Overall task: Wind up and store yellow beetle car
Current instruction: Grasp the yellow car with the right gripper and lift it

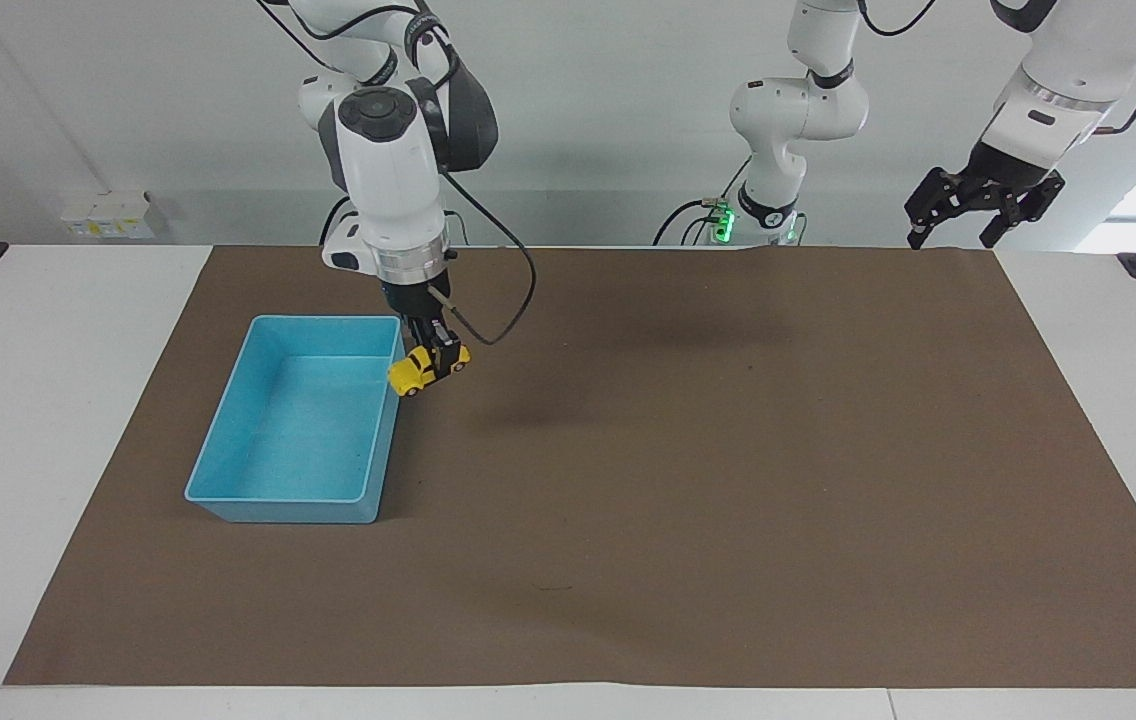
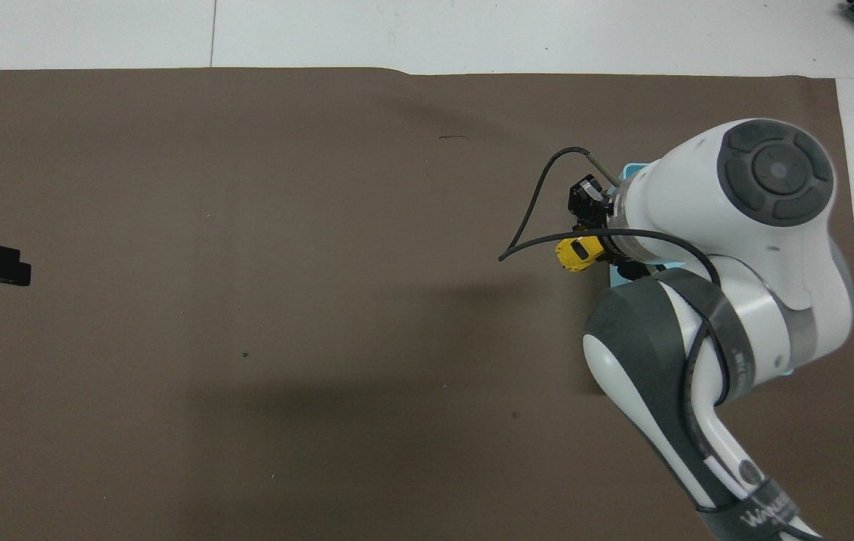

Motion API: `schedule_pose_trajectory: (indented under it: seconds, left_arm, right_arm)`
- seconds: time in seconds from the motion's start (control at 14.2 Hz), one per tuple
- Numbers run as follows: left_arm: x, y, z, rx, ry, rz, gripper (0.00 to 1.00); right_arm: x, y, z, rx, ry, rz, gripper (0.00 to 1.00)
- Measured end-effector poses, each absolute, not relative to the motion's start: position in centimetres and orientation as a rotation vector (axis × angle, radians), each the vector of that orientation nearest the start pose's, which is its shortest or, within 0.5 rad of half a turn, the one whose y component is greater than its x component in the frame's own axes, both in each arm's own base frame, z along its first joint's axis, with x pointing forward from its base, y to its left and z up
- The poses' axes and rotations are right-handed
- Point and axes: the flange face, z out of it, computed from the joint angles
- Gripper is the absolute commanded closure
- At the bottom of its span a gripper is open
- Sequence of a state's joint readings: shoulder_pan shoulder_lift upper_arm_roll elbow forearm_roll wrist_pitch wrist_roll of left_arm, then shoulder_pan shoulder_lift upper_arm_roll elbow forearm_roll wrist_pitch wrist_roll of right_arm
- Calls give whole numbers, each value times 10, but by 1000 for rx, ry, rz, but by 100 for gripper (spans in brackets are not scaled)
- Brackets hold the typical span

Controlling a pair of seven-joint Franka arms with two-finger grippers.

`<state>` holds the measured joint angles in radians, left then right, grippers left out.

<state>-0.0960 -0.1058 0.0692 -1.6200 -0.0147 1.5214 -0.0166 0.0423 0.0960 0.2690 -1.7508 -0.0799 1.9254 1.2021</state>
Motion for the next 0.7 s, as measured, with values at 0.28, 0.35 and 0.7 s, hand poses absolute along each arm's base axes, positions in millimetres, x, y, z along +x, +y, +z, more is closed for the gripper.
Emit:
schedule_pose_trajectory:
  seconds: [0.28,0.35,0.7]
  left_arm:
    - [516,-13,654,-3164,17,-10,0]
    - [516,-13,654,-3164,16,-10,0]
    - [516,-13,654,-3164,16,-10,0]
  right_arm:
    - [566,143,544,-2972,936,-125,100]
    - [564,133,549,-2994,833,-107,100]
    - [560,98,554,-3081,351,-25,100]
